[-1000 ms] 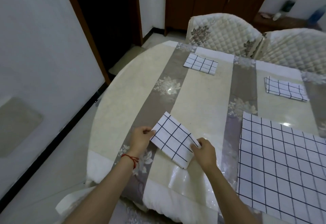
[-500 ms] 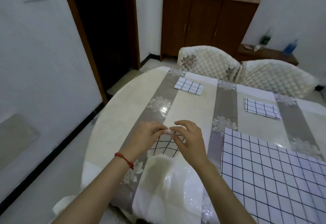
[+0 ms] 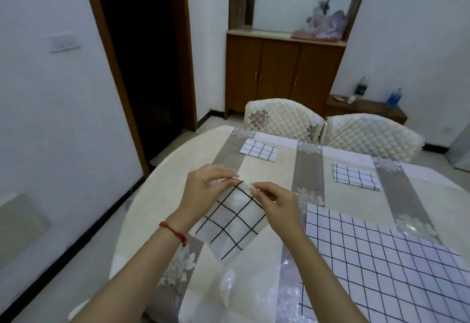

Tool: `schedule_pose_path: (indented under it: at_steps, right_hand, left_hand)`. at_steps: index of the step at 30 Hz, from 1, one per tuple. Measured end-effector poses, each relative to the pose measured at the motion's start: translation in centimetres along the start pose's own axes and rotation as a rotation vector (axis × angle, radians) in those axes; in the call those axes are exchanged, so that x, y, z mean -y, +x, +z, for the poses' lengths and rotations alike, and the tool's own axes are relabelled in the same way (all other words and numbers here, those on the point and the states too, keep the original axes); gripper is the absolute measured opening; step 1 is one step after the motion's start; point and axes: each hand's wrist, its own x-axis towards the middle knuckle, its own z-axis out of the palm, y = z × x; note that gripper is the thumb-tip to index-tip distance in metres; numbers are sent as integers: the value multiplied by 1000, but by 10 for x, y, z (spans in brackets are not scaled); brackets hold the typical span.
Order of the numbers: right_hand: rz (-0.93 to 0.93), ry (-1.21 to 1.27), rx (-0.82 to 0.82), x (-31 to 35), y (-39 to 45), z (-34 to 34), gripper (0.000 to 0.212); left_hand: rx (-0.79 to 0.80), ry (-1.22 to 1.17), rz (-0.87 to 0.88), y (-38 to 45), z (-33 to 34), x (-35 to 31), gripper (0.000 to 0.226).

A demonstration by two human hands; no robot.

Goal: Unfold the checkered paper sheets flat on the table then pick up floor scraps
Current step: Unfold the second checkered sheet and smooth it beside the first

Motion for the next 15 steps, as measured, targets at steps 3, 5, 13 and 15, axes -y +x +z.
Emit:
schedule_pose_path:
  at_steps: [3, 5, 13, 15]
  right_hand:
    - [-4, 29, 4, 7, -2, -4, 28]
    - [-1, 51, 2, 10, -3, -5, 29]
    - [-36, -8, -8, 16, -12, -6, 28]
    - [-77, -26, 12, 18, -13, -7, 26]
  left_hand:
    - [-32, 70, 118, -1, 3, -7, 11]
    - [-47, 99, 165, -1, 5, -11, 11]
    - [-64, 221, 234, 2, 9, -21, 6]
    - [-44, 209, 217, 3, 10, -22, 4]
